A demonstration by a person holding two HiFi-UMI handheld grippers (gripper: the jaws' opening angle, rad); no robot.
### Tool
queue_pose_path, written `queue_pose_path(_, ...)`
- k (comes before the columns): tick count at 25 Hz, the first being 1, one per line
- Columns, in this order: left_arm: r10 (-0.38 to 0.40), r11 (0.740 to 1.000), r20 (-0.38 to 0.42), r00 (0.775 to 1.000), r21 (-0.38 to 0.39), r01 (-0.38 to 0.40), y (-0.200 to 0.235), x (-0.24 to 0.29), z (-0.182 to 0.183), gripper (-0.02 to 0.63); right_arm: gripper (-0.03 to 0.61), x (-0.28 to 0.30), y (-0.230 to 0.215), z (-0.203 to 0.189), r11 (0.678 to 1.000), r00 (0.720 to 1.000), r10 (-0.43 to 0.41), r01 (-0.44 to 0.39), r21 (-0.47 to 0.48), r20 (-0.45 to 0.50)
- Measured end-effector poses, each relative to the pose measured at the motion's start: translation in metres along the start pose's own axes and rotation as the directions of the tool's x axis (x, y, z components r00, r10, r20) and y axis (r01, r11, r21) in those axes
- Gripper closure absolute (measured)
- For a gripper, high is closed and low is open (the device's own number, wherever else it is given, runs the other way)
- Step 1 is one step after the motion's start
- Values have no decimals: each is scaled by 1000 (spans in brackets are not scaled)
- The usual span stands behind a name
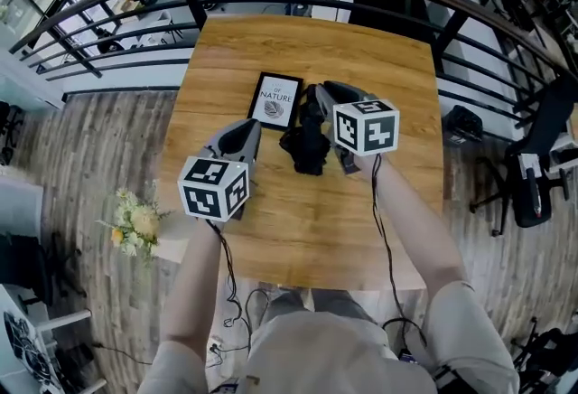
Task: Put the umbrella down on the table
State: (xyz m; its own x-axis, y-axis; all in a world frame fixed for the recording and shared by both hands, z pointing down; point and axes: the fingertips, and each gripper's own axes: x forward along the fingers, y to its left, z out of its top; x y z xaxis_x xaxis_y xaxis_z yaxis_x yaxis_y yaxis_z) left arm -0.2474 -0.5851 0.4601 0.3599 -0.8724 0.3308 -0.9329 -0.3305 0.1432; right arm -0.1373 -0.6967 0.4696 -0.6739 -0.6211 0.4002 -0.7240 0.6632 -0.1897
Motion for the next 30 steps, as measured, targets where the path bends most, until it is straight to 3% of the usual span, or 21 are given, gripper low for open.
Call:
queue_pose_path(7, 2, 993, 170, 985, 119, -22, -43, -71, 82, 597, 537, -120, 52, 81, 997, 969, 79, -75, -28, 233)
queue_pose_path(11, 22, 971, 218, 976, 228, -73, -70, -109, 100, 597, 546, -183, 75, 97, 994, 951, 90, -67, -85, 296)
queue_pose_path(16, -2, 958, 260, 966, 276, -72, -104, -153, 110, 597, 551, -242, 113, 103, 979, 933, 124, -60, -195, 337)
queue_pose_path(22, -42, 959, 285, 958, 281, -42, -133, -191, 113, 597, 551, -285, 150, 92, 953, 926, 155, -48, -300, 344)
queue_pose_path(25, -47, 956, 286, 957, 290, -39, -143, -204, 110, 597, 551, -298, 164, 84, 960, 923, 194, -109, -258, 332)
queue_pose_path(30, -53, 973, 300, 952, 232, -19, -156, -227, 106, 597, 551, -323, 176, 77, 972, 908, 199, -135, -194, 369)
